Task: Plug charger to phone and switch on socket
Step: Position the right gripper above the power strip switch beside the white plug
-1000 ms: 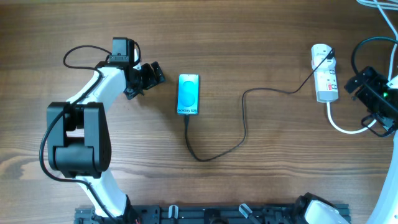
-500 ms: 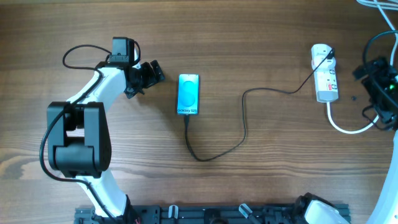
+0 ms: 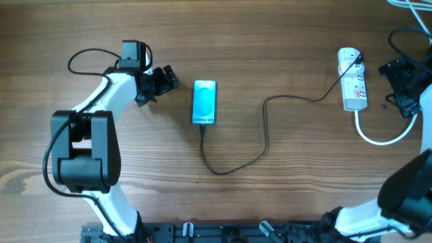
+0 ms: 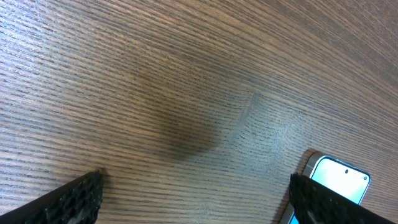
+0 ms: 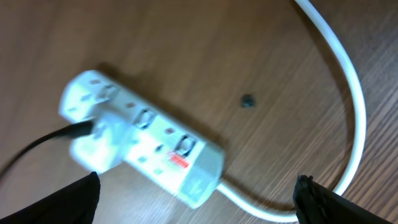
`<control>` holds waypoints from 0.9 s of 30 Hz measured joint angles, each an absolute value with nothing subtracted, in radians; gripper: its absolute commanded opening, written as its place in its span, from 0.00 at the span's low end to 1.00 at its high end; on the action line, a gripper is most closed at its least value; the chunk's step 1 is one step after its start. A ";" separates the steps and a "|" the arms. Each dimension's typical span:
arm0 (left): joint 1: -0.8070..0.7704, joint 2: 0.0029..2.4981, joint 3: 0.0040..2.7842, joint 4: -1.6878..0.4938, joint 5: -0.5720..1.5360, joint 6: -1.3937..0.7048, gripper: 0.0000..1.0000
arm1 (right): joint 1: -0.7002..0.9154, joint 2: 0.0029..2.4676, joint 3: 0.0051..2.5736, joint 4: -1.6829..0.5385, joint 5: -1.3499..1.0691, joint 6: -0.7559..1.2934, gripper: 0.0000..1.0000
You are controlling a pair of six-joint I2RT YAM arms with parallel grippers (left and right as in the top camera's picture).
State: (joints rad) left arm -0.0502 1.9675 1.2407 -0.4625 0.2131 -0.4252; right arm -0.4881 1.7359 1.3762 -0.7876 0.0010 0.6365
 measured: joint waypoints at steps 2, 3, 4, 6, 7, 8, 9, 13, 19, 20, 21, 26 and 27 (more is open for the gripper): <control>-0.050 1.967 1.241 -0.463 0.213 -0.425 1.00 | -0.507 1.767 1.376 -0.780 0.001 0.652 1.00; -0.050 1.967 1.241 -0.463 0.213 -0.425 1.00 | -0.517 1.783 1.376 -0.773 0.002 0.659 1.00; -0.050 1.967 1.241 -0.463 0.213 -0.425 1.00 | -0.522 1.797 1.376 -0.768 0.002 0.662 1.00; -0.050 1.967 1.241 -0.463 0.213 -0.425 1.00 | -0.524 1.839 1.376 -0.755 0.001 0.670 1.00; -0.050 1.967 1.241 -0.463 0.213 -0.425 1.00 | -0.524 1.861 1.376 -0.750 0.001 0.670 1.00; -0.050 1.967 1.241 -0.463 0.213 -0.425 1.00 | -0.524 1.890 1.376 -0.737 0.001 0.670 1.00; -0.050 1.967 1.241 -0.463 0.213 -0.425 1.00 | -0.524 1.925 1.376 -0.726 0.001 0.673 1.00; -0.050 1.967 1.241 -0.463 0.213 -0.425 1.00 | -0.524 2.020 1.376 -0.702 -0.007 0.674 1.00; -0.050 1.967 1.241 -0.463 0.213 -0.425 1.00 | -0.524 2.039 1.376 -0.695 -0.019 0.677 1.00; -0.050 1.967 1.241 -0.463 0.213 -0.425 1.00 | -0.524 2.039 1.376 -0.693 -0.019 0.677 1.00; -0.050 1.967 1.241 -0.463 0.213 -0.425 1.00 | -0.524 2.039 1.376 -0.684 -0.020 0.677 1.00; -0.050 1.967 1.241 -0.463 0.213 -0.425 1.00 | -0.524 2.042 1.376 -0.668 -0.021 0.678 1.00; -0.050 1.967 1.241 -0.463 0.213 -0.425 1.00 | -0.524 2.042 1.376 -0.661 -0.022 0.678 1.00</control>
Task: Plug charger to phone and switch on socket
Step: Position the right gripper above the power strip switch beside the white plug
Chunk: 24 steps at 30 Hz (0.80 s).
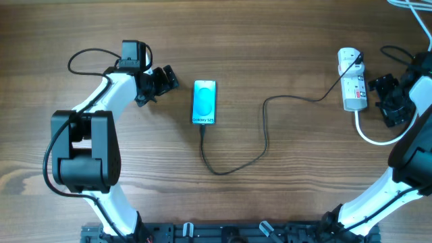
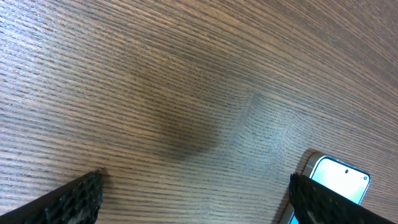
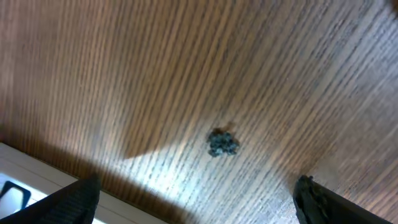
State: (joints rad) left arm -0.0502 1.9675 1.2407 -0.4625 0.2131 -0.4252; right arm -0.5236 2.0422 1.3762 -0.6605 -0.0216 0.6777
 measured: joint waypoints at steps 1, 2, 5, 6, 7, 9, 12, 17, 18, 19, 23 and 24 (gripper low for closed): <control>-0.050 1.967 1.241 -0.463 0.213 -0.425 1.00 | -0.524 2.043 1.376 -0.656 -0.022 0.678 1.00; -0.050 1.967 1.241 -0.463 0.213 -0.425 1.00 | -0.524 2.043 1.376 -0.653 -0.022 0.678 1.00; -0.050 1.967 1.241 -0.463 0.213 -0.425 1.00 | -0.524 2.043 1.376 -0.648 -0.022 0.678 1.00; -0.050 1.967 1.241 -0.463 0.213 -0.425 1.00 | -0.524 2.043 1.376 -0.648 -0.022 0.678 1.00; -0.050 1.967 1.241 -0.463 0.213 -0.425 1.00 | -0.524 2.043 1.376 -0.648 -0.022 0.677 1.00; -0.050 1.967 1.241 -0.463 0.213 -0.425 1.00 | -0.524 2.043 1.376 -0.648 -0.022 0.677 1.00; -0.050 1.967 1.241 -0.463 0.213 -0.425 1.00 | -0.523 2.043 1.377 -0.649 -0.023 0.677 1.00; -0.050 1.967 1.241 -0.463 0.213 -0.425 1.00 | -0.511 2.043 1.377 -0.659 -0.023 0.653 1.00; -0.050 1.967 1.241 -0.463 0.213 -0.425 1.00 | -0.508 2.043 1.377 -0.660 -0.026 0.641 1.00; -0.050 1.967 1.241 -0.463 0.213 -0.425 1.00 | -0.500 2.043 1.377 -0.659 -0.027 0.631 1.00; -0.050 1.967 1.241 -0.463 0.213 -0.425 1.00 | -0.496 2.044 1.377 -0.648 -0.027 0.623 1.00; -0.050 1.967 1.241 -0.463 0.213 -0.425 1.00 | -0.495 2.044 1.377 -0.641 -0.029 0.622 1.00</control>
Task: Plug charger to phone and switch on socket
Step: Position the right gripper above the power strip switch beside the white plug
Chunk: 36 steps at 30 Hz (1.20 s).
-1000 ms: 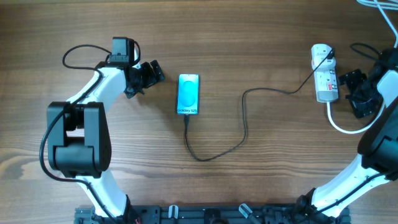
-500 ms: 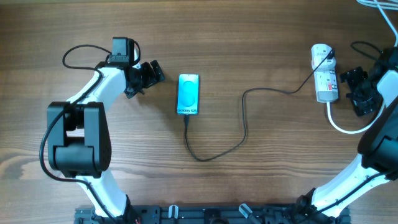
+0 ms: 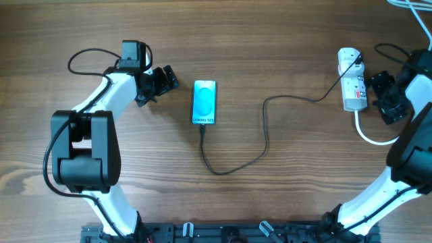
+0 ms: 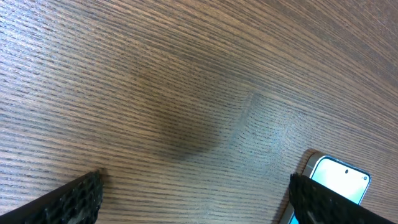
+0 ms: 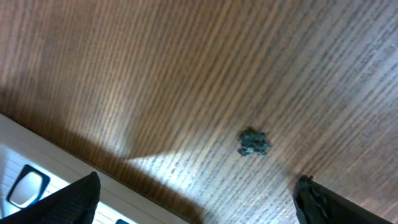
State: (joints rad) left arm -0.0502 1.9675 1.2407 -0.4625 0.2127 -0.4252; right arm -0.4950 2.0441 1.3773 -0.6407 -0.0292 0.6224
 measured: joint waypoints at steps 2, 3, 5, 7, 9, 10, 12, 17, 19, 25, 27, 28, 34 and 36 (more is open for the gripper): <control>-0.050 1.967 1.241 -0.463 0.213 -0.425 1.00 | -0.492 2.044 1.377 -0.627 -0.038 0.619 1.00; -0.050 1.967 1.241 -0.463 0.213 -0.425 1.00 | -0.489 2.044 1.377 -0.621 -0.042 0.616 1.00; -0.050 1.967 1.241 -0.463 0.213 -0.425 1.00 | -0.484 2.045 1.377 -0.608 -0.048 0.615 1.00; -0.050 1.967 1.241 -0.463 0.213 -0.425 1.00 | -0.480 2.046 1.377 -0.590 -0.053 0.615 1.00; -0.050 1.967 1.241 -0.463 0.213 -0.425 1.00 | -0.480 2.048 1.377 -0.576 -0.056 0.616 1.00; -0.050 1.967 1.241 -0.463 0.213 -0.425 1.00 | -0.480 2.048 1.377 -0.570 -0.058 0.615 1.00; -0.050 1.967 1.241 -0.463 0.213 -0.425 1.00 | -0.480 2.050 1.377 -0.553 -0.060 0.617 1.00; -0.050 1.967 1.241 -0.463 0.213 -0.425 1.00 | -0.480 2.050 1.377 -0.545 -0.060 0.674 1.00; -0.050 1.967 1.241 -0.463 0.213 -0.425 1.00 | -0.480 2.050 1.377 -0.547 -0.060 0.685 1.00; -0.050 1.967 1.241 -0.463 0.213 -0.425 1.00 | -0.478 2.050 1.377 -0.556 -0.072 0.664 1.00; -0.050 1.967 1.241 -0.463 0.213 -0.425 1.00 | -0.471 2.050 1.377 -0.558 -0.071 0.652 1.00; -0.050 1.967 1.241 -0.463 0.213 -0.425 1.00 | -0.467 2.050 1.377 -0.558 -0.072 0.645 1.00; -0.050 1.967 1.241 -0.462 0.213 -0.425 1.00 | -0.454 2.050 1.377 -0.550 -0.075 0.614 1.00; -0.050 1.967 1.241 -0.462 0.213 -0.425 1.00 | -0.454 2.050 1.377 -0.549 -0.075 0.609 1.00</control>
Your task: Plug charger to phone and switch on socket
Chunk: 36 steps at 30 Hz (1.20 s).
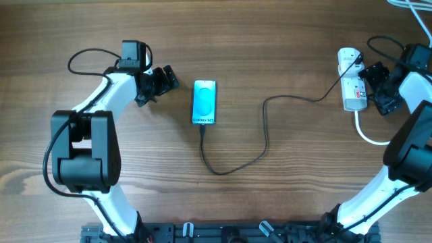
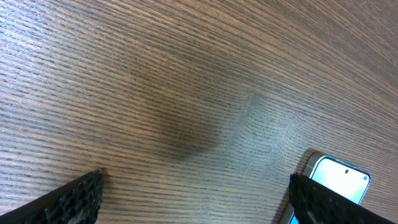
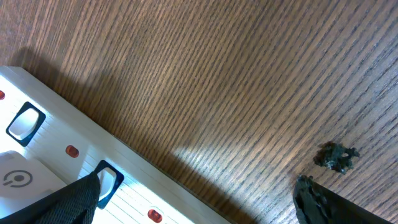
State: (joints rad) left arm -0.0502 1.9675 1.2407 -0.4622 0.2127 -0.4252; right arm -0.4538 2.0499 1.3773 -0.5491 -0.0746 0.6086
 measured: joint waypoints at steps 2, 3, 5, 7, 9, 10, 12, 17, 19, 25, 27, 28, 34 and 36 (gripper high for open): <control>-0.050 1.967 1.241 -0.463 0.213 -0.425 1.00 | -0.454 2.050 1.377 -0.546 -0.074 0.607 1.00; -0.050 1.967 1.241 -0.463 0.213 -0.425 1.00 | -0.454 2.050 1.377 -0.542 -0.074 0.607 1.00; -0.050 1.967 1.241 -0.463 0.213 -0.425 1.00 | -0.452 2.051 1.377 -0.532 -0.074 0.609 1.00; -0.050 1.967 1.241 -0.462 0.213 -0.425 1.00 | -0.449 2.053 1.377 -0.523 -0.073 0.609 1.00; -0.050 1.967 1.241 -0.463 0.213 -0.425 1.00 | -0.448 2.054 1.377 -0.521 -0.070 0.611 1.00; -0.050 1.967 1.241 -0.463 0.213 -0.425 1.00 | -0.448 2.054 1.377 -0.521 -0.066 0.619 1.00; -0.050 1.967 1.241 -0.462 0.213 -0.425 1.00 | -0.445 2.054 1.377 -0.521 -0.055 0.633 1.00; -0.050 1.967 1.241 -0.462 0.213 -0.425 1.00 | -0.443 2.054 1.377 -0.525 -0.047 0.651 1.00; -0.050 1.967 1.241 -0.463 0.213 -0.425 1.00 | -0.443 2.054 1.377 -0.529 -0.046 0.652 1.00; -0.050 1.967 1.241 -0.462 0.213 -0.425 1.00 | -0.443 2.054 1.381 -0.548 -0.040 0.659 1.00; -0.050 1.967 1.241 -0.462 0.213 -0.425 1.00 | -0.444 2.054 1.383 -0.557 -0.036 0.659 1.00; -0.050 1.967 1.241 -0.463 0.213 -0.425 1.00 | -0.444 2.054 1.383 -0.559 -0.035 0.661 1.00; -0.050 1.967 1.241 -0.462 0.213 -0.425 1.00 | -0.444 2.054 1.384 -0.564 -0.033 0.662 1.00; -0.050 1.967 1.241 -0.462 0.213 -0.425 1.00 | -0.444 2.054 1.385 -0.568 -0.032 0.662 1.00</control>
State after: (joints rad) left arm -0.0502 1.9675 1.2407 -0.4622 0.2131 -0.4252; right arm -0.4438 2.0544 1.3849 -0.5682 -0.0322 0.6621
